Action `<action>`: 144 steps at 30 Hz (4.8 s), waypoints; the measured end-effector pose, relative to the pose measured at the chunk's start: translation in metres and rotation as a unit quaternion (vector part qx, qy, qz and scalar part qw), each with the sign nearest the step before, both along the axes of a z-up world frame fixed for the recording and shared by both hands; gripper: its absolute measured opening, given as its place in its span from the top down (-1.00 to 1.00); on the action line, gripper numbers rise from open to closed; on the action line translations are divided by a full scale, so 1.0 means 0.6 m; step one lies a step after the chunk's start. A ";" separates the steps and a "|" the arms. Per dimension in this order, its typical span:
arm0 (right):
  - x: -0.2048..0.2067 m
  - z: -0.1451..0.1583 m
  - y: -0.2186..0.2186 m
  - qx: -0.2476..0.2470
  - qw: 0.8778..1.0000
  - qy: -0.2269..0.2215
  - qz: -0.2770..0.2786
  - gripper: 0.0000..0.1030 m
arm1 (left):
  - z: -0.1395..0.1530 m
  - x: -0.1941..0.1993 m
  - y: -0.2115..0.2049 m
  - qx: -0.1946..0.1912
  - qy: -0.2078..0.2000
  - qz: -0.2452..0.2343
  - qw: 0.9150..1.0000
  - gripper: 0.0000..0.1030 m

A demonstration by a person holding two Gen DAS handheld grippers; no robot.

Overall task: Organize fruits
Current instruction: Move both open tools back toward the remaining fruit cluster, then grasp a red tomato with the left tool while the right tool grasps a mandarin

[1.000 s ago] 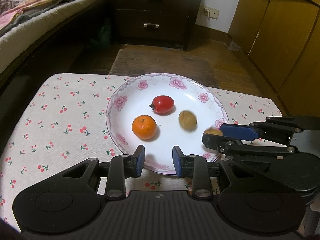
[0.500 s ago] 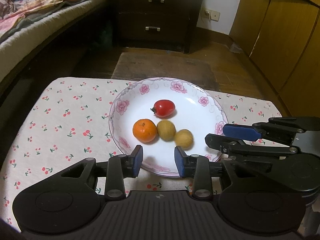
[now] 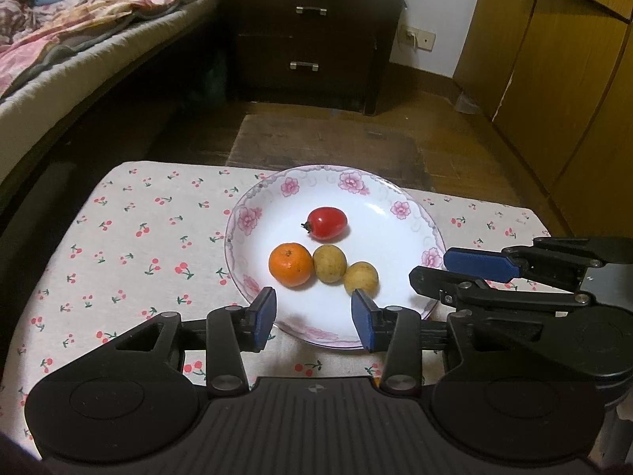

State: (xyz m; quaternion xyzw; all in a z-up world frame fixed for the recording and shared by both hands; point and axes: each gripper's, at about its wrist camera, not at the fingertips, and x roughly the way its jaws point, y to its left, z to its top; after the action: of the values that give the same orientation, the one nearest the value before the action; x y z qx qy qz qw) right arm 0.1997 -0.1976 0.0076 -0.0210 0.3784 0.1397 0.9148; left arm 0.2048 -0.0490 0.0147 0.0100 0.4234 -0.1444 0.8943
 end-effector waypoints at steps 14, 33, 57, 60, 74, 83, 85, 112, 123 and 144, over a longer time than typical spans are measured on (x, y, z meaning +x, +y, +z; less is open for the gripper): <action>-0.014 0.005 0.009 0.001 1.000 0.000 0.010 0.31 | 0.008 -0.018 0.014 0.000 -0.002 -0.003 1.000 -0.11; -0.068 -0.004 0.057 -0.002 0.997 0.032 0.067 0.30 | -0.020 -0.088 0.090 0.008 0.050 0.016 0.999 -0.10; -0.116 -0.045 0.121 0.003 0.980 0.081 0.184 0.20 | -0.034 -0.096 0.113 -0.002 0.075 0.018 0.997 -0.08; -0.106 -0.049 0.119 0.008 0.981 0.084 0.176 0.17 | -0.037 -0.095 0.113 -0.001 0.079 0.016 0.997 -0.10; -0.122 -0.043 0.100 -0.001 0.983 0.079 0.166 0.24 | -0.046 -0.095 0.108 0.011 0.088 -0.002 0.996 -0.15; -0.176 -0.006 0.040 0.035 0.987 0.082 0.135 0.26 | -0.061 -0.089 0.090 0.036 0.089 -0.014 0.995 0.22; -0.177 -0.008 0.038 0.034 0.987 0.083 0.134 0.26 | -0.061 -0.088 0.085 0.033 0.090 -0.016 0.995 0.24; -0.119 -0.050 0.106 0.021 0.987 0.078 0.138 0.12 | -0.057 -0.106 0.109 0.019 0.090 -0.027 0.995 0.24; -0.116 -0.058 0.115 0.002 0.986 0.075 0.148 0.12 | -0.061 -0.097 0.106 0.017 0.083 -0.024 0.996 0.04; -0.132 -0.017 0.101 0.017 0.988 0.050 0.145 0.26 | -0.052 -0.108 0.095 0.033 0.073 -0.036 0.996 0.27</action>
State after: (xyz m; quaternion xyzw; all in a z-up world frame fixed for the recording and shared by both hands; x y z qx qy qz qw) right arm 0.1203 -0.1371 -0.0026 -0.0532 0.4144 0.2775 0.8651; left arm 0.1397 0.0083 -0.0166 0.0440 0.4911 -0.1632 0.8545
